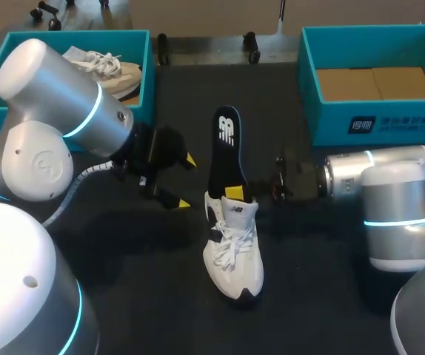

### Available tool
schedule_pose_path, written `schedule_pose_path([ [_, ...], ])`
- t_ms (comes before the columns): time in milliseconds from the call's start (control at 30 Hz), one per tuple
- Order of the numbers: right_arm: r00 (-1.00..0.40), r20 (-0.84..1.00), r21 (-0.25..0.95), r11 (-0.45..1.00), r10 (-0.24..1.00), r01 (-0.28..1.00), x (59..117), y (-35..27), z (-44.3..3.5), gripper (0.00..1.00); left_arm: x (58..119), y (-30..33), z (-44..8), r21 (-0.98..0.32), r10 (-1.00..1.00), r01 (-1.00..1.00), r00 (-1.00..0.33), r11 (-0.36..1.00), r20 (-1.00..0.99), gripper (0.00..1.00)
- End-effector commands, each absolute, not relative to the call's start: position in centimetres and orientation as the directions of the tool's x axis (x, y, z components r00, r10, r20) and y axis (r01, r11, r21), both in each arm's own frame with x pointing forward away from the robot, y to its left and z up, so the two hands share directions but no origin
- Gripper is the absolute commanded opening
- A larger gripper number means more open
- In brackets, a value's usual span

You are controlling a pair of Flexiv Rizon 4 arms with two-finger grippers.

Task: Take the shoe out of the shoebox, open the shoe tongue, remove and reinsert the insole, then place the shoe into the shoebox

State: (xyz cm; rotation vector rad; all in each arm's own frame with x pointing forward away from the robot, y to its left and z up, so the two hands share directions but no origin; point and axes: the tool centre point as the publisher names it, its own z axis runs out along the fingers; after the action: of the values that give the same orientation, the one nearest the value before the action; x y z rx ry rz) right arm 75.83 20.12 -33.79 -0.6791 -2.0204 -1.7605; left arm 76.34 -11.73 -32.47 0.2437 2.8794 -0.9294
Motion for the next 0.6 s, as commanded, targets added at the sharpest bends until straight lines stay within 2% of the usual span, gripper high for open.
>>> schedule_pose_path([
  [33,-0.818,0.563,0.811,0.108,0.119,0.574,75.9,20.3,-33.3,0.3,76.2,-11.8,-32.4,-0.568,0.119,0.185,-0.981,0.802,-0.152,1.0],
  [467,-0.845,0.526,0.834,0.137,0.094,0.535,77.7,20.2,-31.8,0.35,76.2,-11.8,-32.4,-0.568,0.119,0.185,-0.981,0.802,-0.152,1.0],
  [533,-0.841,0.536,0.829,0.141,0.077,0.541,77.9,20.4,-32.0,0.33,76.2,-11.8,-32.4,-0.568,0.119,0.185,-0.981,0.802,-0.152,1.0],
  [567,-0.836,0.544,0.824,0.143,0.067,0.548,78.0,20.4,-32.1,0.29,76.2,-11.8,-32.4,-0.568,0.119,0.185,-0.981,0.802,-0.152,1.0],
  [600,-0.832,0.551,0.82,0.144,0.061,0.554,78.0,20.5,-32.3,0.18,76.2,-11.8,-32.4,-0.568,0.119,0.185,-0.981,0.802,-0.152,1.0],
])
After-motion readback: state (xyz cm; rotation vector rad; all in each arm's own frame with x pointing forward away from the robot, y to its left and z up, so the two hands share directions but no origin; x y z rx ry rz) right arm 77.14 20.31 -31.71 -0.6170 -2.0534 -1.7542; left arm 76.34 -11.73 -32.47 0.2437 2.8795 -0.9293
